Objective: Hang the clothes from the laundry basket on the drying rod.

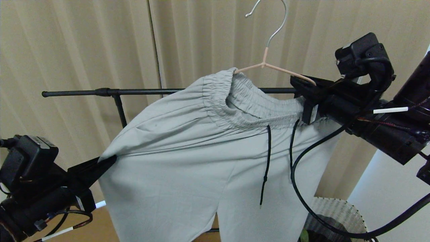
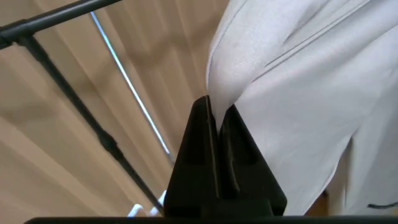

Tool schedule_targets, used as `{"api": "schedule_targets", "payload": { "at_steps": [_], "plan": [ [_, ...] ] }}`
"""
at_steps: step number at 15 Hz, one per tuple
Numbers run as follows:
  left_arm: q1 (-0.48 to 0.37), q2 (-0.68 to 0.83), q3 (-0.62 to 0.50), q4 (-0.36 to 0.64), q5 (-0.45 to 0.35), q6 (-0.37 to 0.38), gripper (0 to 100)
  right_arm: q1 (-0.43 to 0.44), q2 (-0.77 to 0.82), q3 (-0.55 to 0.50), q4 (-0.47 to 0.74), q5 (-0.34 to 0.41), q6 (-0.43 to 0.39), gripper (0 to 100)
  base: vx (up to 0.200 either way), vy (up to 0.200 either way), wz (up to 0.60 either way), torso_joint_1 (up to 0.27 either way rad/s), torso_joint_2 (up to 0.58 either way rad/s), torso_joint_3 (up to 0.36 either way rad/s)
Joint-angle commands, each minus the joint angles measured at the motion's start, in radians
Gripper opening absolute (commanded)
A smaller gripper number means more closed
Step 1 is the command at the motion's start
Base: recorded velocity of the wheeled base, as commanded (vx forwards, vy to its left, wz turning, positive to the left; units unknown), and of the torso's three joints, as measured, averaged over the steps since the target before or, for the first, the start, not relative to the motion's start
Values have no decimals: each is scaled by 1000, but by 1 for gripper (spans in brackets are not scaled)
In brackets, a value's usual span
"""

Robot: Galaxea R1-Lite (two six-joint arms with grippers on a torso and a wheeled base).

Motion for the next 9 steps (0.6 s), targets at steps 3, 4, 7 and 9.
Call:
{"api": "schedule_targets", "payload": {
  "at_steps": [3, 4, 7, 9],
  "plan": [
    [-2, -6, -5, -1, 1, 1, 100, -3, -8, -2, 26, -3, -1, 0, 0, 0, 0, 0, 0, 0],
    [-5, -10, -11, -3, 1, -2, 100, -3, -14, -2, 44, -14, -1, 0, 0, 0, 0, 0, 0, 0],
    [-4, -70, 0, -3, 1, 1, 100, -3, -45, 1, 145, -77, -1, 0, 0, 0, 0, 0, 0, 0],
    [-2, -132, -23, 8, 6, -4, 100, -3, -85, 1, 288, -143, -1, 0, 0, 0, 0, 0, 0, 0]
  ]
}}
